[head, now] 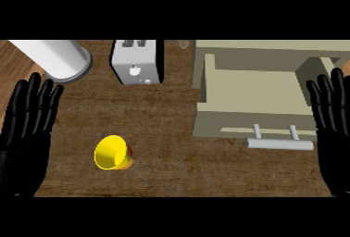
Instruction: Pick up the cup, place it into the drawer and close the drawer
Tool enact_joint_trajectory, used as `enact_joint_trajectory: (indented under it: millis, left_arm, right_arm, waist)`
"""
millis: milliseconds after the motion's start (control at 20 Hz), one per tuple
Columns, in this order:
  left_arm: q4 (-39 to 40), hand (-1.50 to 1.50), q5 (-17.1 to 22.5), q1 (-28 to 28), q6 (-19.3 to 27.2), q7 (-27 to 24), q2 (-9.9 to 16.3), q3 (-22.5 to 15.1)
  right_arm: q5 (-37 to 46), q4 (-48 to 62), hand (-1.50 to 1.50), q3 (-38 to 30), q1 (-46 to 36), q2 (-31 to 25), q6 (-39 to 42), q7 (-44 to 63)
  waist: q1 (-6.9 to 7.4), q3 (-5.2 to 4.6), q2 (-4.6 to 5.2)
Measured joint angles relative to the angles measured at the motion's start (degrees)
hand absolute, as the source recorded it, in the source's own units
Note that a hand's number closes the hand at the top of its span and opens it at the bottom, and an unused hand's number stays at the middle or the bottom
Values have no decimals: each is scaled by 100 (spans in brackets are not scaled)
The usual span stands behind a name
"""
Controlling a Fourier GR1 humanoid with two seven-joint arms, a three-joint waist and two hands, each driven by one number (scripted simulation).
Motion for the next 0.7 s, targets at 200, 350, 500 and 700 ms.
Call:
enact_joint_trajectory:
  millis: [200, 350, 500, 700]
  left_arm:
    - [-221, -150, -613, 261, 440, -7, -247, -293]
    - [-343, -150, -986, 461, 1066, 31, -389, -684]
    - [-345, -150, -932, 631, 1711, 102, -458, -1147]
    - [-160, -150, -1023, 592, 2383, 67, -499, -1664]
  right_arm:
    - [-45, 106, -150, 10, -57, -5, 110, -1]
    - [-209, 20, -150, 29, 6, -56, 250, 171]
    - [-345, 14, -150, 187, 161, 13, 355, 295]
    - [-522, 107, -150, 67, -57, -12, 421, 516]
  waist:
    - [-126, -6, -29]
    - [-174, -6, -43]
    - [-197, -9, -47]
    - [-210, -9, -44]
